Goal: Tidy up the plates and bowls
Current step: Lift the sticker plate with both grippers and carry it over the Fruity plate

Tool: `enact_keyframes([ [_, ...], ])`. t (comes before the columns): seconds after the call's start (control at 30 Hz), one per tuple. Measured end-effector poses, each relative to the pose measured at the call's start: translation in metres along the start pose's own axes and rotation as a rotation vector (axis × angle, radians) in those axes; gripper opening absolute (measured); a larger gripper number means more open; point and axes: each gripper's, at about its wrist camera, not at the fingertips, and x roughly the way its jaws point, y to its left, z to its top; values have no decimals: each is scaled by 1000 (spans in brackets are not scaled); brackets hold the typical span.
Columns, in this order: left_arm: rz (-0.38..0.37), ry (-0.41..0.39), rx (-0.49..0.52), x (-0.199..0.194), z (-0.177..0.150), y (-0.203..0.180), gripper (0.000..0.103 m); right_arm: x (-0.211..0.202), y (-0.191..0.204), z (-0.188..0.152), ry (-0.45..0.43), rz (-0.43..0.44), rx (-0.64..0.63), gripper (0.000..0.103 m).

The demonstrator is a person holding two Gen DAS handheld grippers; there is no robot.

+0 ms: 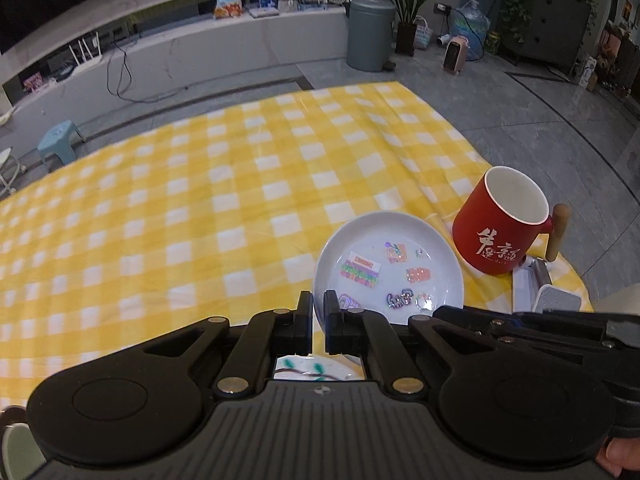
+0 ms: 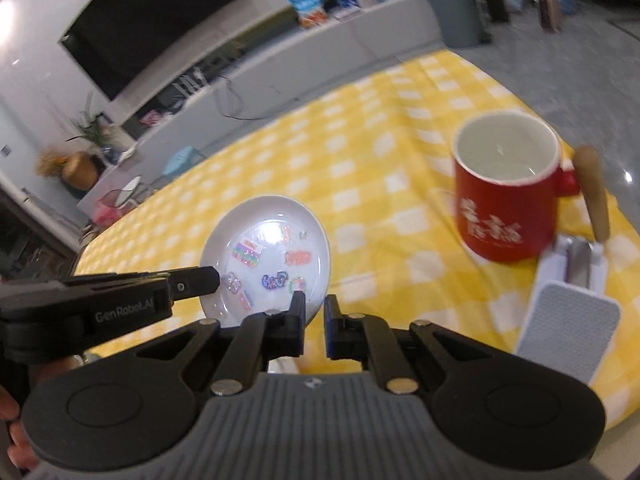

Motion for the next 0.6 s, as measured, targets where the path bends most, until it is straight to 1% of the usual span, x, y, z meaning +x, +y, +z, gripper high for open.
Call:
enact_keyframes([
  [0.1, 16, -23, 12, -14, -6, 7, 5, -2, 8, -1, -1, 43, -12, 7],
  [0.17, 14, -35, -9, -22, -12, 15, 5, -3, 13, -3, 6, 71, -20, 7],
  [0.33, 49, -55, -43, -39, -28, 32, 4, -1, 35, -11, 42, 129, -103, 8],
  [0.5, 26, -68, -102, -54, -39, 52, 4, 5, 47, -17, 86, 175, -135, 8],
  [0.6, 4, -65, -136, -57, -48, 60, 4, 9, 51, -22, 111, 178, -156, 8],
])
